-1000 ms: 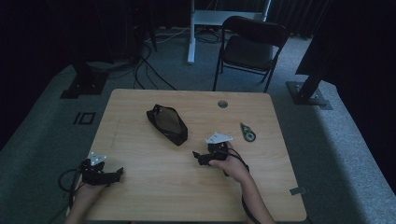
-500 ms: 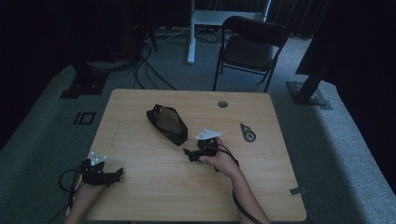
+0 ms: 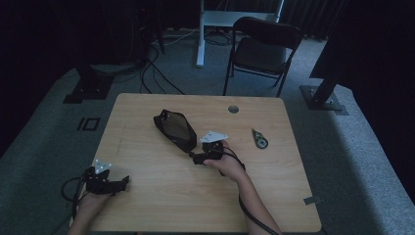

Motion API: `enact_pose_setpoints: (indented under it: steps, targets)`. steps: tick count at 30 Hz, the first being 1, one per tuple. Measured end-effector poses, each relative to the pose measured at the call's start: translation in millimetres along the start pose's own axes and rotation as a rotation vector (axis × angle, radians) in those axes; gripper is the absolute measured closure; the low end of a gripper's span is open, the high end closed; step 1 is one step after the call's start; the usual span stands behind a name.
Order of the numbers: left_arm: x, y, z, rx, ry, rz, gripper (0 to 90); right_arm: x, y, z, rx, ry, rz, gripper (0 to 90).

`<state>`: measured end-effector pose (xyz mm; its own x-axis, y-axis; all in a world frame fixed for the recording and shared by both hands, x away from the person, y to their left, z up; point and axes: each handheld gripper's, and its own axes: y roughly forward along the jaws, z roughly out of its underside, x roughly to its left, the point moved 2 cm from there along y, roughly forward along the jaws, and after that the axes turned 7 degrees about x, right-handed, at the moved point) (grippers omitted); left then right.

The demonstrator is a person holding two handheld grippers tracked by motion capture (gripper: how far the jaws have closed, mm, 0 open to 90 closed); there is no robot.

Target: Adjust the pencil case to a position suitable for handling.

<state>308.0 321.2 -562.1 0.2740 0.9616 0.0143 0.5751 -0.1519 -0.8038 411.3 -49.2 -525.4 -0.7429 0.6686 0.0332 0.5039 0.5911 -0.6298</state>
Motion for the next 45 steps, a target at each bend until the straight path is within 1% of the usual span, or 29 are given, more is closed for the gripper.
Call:
enact_pose_setpoints:
  steps: [3,4,6,10,13,14,16,18,19,20,22,23,24,25,26,29,33,37,41,45]
  targets:
    - [0.0,0.0,0.0,0.000,0.000,0.000,0.4,-1.1,1.5,-3.0,0.004,-0.002,0.025,31.7]
    - [0.0,0.0,0.0,0.000,0.000,0.000,0.4,-1.1,2.0,-4.1,0.001,-0.002,0.028,33.5]
    - [0.0,0.0,0.0,0.000,0.000,0.000,0.4,-0.7,3.0,-5.9,-0.004,0.010,0.021,38.9]
    - [0.0,0.0,0.0,0.000,0.000,0.000,0.4,-1.7,4.7,-9.4,-0.013,0.027,0.036,48.1]
    - [0.0,0.0,0.0,0.000,0.000,0.000,0.4,-1.3,4.9,-12.4,-0.015,0.019,0.042,51.9]
    - [0.0,0.0,0.0,0.000,0.000,0.000,0.4,-1.0,5.4,-13.0,-0.012,0.007,0.044,54.8]
    - [0.0,0.0,0.0,0.000,0.000,0.000,0.5,0.4,6.8,-13.9,-0.011,0.009,0.031,55.5]
    - [0.0,0.0,0.0,0.000,0.000,0.000,0.4,1.2,8.4,-14.3,-0.004,-0.007,0.021,59.0]
    - [0.0,0.0,0.0,0.000,0.000,0.000,0.4,1.6,9.3,-14.5,0.002,-0.004,0.015,60.4]
    - [0.0,0.0,0.0,0.000,0.000,0.000,0.5,2.0,9.9,-14.3,0.013,-0.006,0.009,63.4]
    - [0.0,0.0,0.0,0.000,0.000,0.000,0.5,2.5,11.5,-13.8,0.039,-0.002,-0.002,64.5]
    - [0.0,0.0,0.0,0.000,0.000,0.000,0.4,2.4,12.1,-13.2,0.049,0.004,-0.002,69.5]
    - [0.0,0.0,0.0,0.000,0.000,0.000,0.4,2.5,12.6,-12.6,0.056,-0.001,-0.004,70.5]
    - [0.0,0.0,0.0,0.000,-0.001,0.000,0.5,2.5,12.6,-12.4,0.056,0.005,-0.011,72.0]
    - [0.0,0.0,0.0,0.000,0.000,0.000,0.4,2.0,12.3,-12.2,0.048,0.015,-0.014,72.3]
    - [0.0,0.0,0.0,0.000,0.001,0.001,0.4,0.8,10.8,-11.6,0.041,0.016,-0.013,72.7]
    - [-0.1,0.0,0.0,0.000,0.000,0.001,0.4,0.6,7.7,-10.7,0.038,0.003,-0.012,72.8]
    - [-0.1,0.0,0.0,-0.001,0.000,0.001,0.4,0.8,4.9,-8.1,0.041,-0.027,-0.008,72.9]
    - [-0.1,0.0,0.0,-0.001,0.000,0.001,0.4,-1.4,1.5,-5.2,0.033,-0.018,-0.007,72.9]
    - [-0.1,0.0,0.0,0.000,0.000,0.001,0.4,-3.6,-2.8,-1.4,0.035,-0.025,-0.003,72.9]
